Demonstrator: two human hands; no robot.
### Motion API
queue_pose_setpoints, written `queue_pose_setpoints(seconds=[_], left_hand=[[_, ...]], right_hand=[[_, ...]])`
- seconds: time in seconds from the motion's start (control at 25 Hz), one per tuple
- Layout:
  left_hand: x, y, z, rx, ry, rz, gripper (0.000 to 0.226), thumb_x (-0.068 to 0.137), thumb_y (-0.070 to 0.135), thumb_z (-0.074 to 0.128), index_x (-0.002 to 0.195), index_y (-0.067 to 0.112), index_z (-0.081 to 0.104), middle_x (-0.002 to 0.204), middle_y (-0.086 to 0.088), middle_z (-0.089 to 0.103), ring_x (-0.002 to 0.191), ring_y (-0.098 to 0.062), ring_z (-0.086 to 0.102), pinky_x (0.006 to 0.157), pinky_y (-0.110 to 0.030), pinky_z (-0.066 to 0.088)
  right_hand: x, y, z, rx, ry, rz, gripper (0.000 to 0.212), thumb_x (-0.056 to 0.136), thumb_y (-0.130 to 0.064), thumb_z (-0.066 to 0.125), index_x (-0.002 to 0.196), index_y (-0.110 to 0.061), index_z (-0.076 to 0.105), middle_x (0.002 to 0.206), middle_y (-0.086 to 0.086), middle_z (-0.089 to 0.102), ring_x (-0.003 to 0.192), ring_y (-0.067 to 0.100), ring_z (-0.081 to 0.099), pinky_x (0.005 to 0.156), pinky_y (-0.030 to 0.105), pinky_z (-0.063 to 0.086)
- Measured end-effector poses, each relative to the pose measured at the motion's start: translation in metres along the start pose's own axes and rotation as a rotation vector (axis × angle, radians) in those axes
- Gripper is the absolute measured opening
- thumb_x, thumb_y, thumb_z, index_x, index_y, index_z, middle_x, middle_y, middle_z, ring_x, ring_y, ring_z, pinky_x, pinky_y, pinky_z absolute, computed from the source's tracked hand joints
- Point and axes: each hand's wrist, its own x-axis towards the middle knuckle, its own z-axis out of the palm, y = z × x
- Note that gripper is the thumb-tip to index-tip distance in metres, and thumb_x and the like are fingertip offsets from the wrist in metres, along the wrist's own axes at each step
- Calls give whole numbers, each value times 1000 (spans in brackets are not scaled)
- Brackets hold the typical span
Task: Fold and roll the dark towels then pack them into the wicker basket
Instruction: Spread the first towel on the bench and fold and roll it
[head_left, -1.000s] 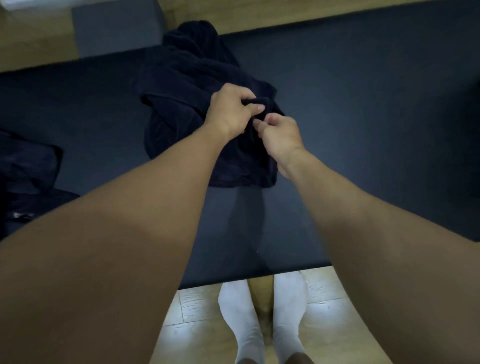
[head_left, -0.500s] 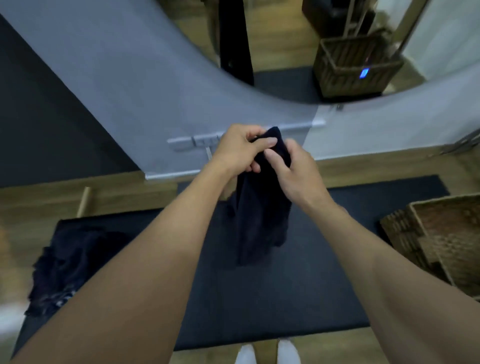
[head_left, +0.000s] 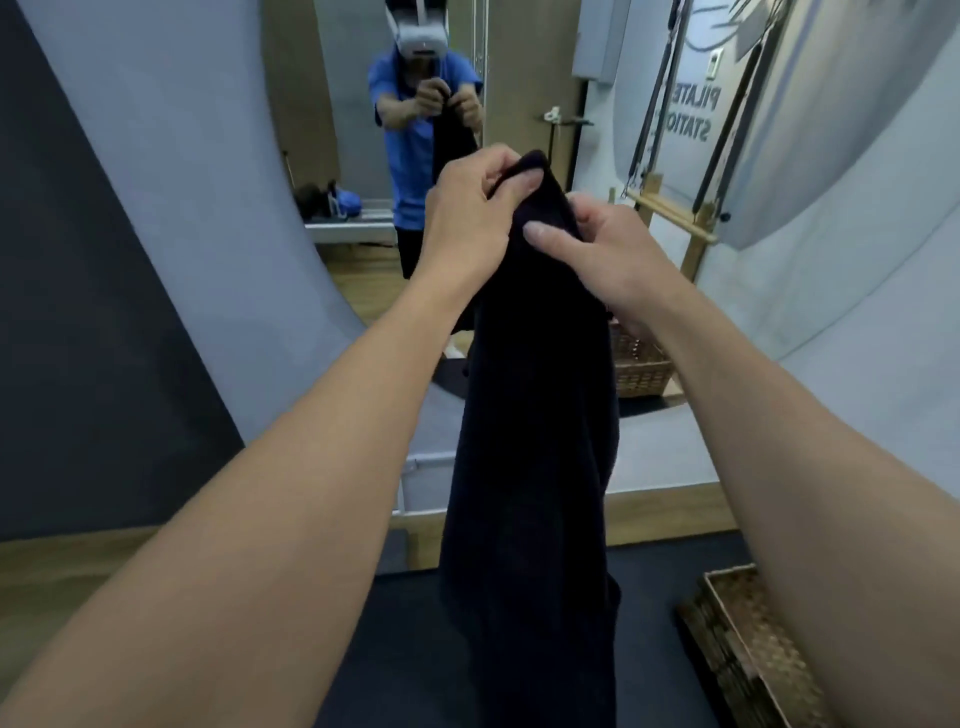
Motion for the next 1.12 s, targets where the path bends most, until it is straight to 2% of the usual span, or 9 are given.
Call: queue_pose_setpoints(seconds=[0.12,0.28,0.4,0.52,0.64,0.76,0.84,0.96,1.12], left_hand=[[18,36,-1,72,-16,85,15,85,33,63,75,22,66,73,-2,68,74,-25,64,76,-46,52],[19,36,0,94,-45,60,13,82,40,64,74,30,68,72,6,70,76,-19,67,81,-47,52],[14,49,11,93,-93,79,11,85,35,67,79,26,71,76,3,72,80,-19,69,81,-46,55],[-5,47,13,-70,-107,-65,25,81,39,75,87,17,65,82,-9,71,75,-19,65,71,-36,52],[-42,3,8,21,-461,-340,28,74,27,85,95,21,67,94,-2,74,86,-14,69,78,-29,55],[-62,-47,-8,351,-655,-460,17,85,8,73,70,15,67,66,-2,64,59,-20,61,61,-29,50],[-61,-75,-26,558,-566,-487,28,88,9,65,61,9,58,57,-5,53,56,-24,52,55,-28,39],[-52,-94,-53,748,-338,-461,20,96,15,51,78,12,59,77,-9,63,77,-30,59,63,-33,40],[-37,-69,-62,468,143,-381,24,99,28,56,81,13,60,77,-5,62,82,-27,59,64,-36,38]], right_hand=[[-10,-4,-24,78,-108,152,27,90,-20,69,116,-12,67,109,5,73,103,22,70,95,42,54],[-32,4,-32,46,-135,236,24,94,-28,64,116,-20,68,106,1,74,100,20,71,85,33,58],[-16,-23,-33,66,-21,129,9,93,-28,64,95,-23,72,89,-4,75,85,14,71,76,30,56],[-1,-51,-40,52,107,73,22,97,-23,58,81,-23,71,77,-4,72,75,14,67,71,36,55],[7,-76,-63,299,276,113,17,99,-26,55,95,-17,69,96,9,73,88,25,70,81,44,60],[20,-86,-104,286,432,134,16,97,-29,59,89,-18,68,87,4,70,77,18,70,70,35,62],[24,-75,-129,217,494,175,16,95,-31,62,84,-20,68,82,3,68,69,16,68,69,34,61],[19,-36,-150,121,532,281,18,95,-31,60,81,-22,66,86,4,66,74,18,64,75,37,58],[13,-1,-176,-35,628,352,13,97,-25,56,94,-16,65,89,4,61,78,19,59,68,32,47]])
